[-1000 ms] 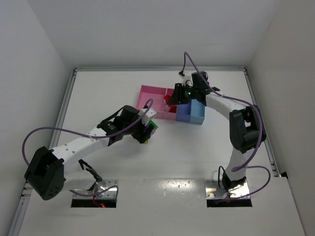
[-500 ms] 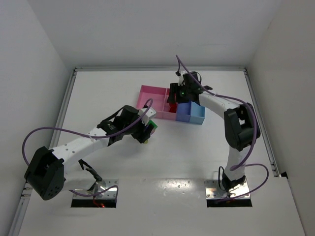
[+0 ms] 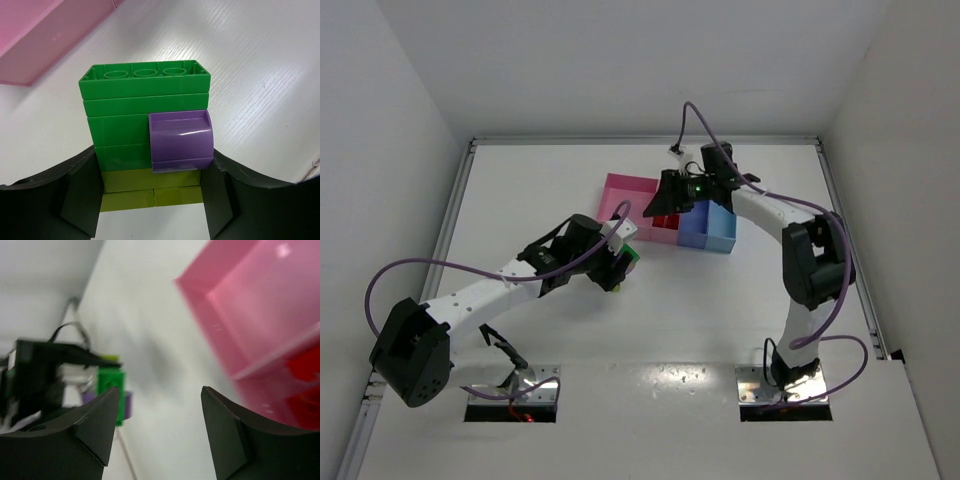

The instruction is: Sort the legos into containers by color

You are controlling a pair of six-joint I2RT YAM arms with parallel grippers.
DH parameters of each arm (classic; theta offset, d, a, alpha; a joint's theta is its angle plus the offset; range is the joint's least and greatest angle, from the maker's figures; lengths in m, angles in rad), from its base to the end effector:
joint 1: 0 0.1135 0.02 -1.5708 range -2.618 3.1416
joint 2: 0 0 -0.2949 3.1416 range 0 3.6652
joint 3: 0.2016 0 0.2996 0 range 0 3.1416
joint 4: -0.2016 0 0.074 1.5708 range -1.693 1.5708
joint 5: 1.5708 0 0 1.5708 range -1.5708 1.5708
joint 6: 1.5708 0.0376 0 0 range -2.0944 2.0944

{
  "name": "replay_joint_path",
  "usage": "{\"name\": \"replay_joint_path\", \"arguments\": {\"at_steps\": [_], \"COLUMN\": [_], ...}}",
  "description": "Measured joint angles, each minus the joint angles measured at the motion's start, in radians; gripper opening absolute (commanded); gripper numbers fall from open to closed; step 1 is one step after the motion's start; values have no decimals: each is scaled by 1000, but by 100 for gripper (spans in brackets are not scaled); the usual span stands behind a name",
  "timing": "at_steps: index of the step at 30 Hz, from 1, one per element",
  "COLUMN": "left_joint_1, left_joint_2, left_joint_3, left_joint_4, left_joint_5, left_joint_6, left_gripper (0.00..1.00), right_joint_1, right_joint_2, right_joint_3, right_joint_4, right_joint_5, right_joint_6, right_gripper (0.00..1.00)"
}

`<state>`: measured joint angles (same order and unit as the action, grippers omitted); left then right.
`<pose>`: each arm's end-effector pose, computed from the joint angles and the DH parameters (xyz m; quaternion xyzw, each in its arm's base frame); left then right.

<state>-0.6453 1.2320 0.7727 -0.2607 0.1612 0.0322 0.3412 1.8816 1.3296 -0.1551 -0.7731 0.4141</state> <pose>0.2322 -0.1824 0.2420 0.3331 0.8453 -0.1941 0.3700 0.4325 0.1814 0.2259 -0.1270 0.8464 0.4612 0.2341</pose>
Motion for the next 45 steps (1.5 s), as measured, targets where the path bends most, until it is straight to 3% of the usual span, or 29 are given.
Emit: {"name": "replay_joint_path", "arguments": {"at_steps": [6,14,28,38,40,41,45], "left_joint_1": [0,0,0,0,0,0,0], "left_joint_2": [0,0,0,0,0,0,2], "left_joint_3": [0,0,-1,-5,-5,-5,-5], "left_joint_4": [0,0,-18,-11,-10,-10,-15], "left_joint_5": [0,0,-1,0,0,0,-2], "left_joint_6": [0,0,0,0,0,0,-2], "left_gripper": [26,26,26,26,26,26,26], "right_joint_1": [48,134,154,151,151,151,151], "right_joint_2": [0,0,18,39,39,39,39], "right_joint_3": [-51,-77,-78,-79,-79,-81,-87], "right_joint_4": [35,46,43,5,3,3,9], "right_joint_5": [-234,-329,-338,-245,-237,-238,-271], "right_joint_6": [13,18,-1,-39,-46,-48,-40], "right_gripper": [67,67,67,70,64,52,22]}}
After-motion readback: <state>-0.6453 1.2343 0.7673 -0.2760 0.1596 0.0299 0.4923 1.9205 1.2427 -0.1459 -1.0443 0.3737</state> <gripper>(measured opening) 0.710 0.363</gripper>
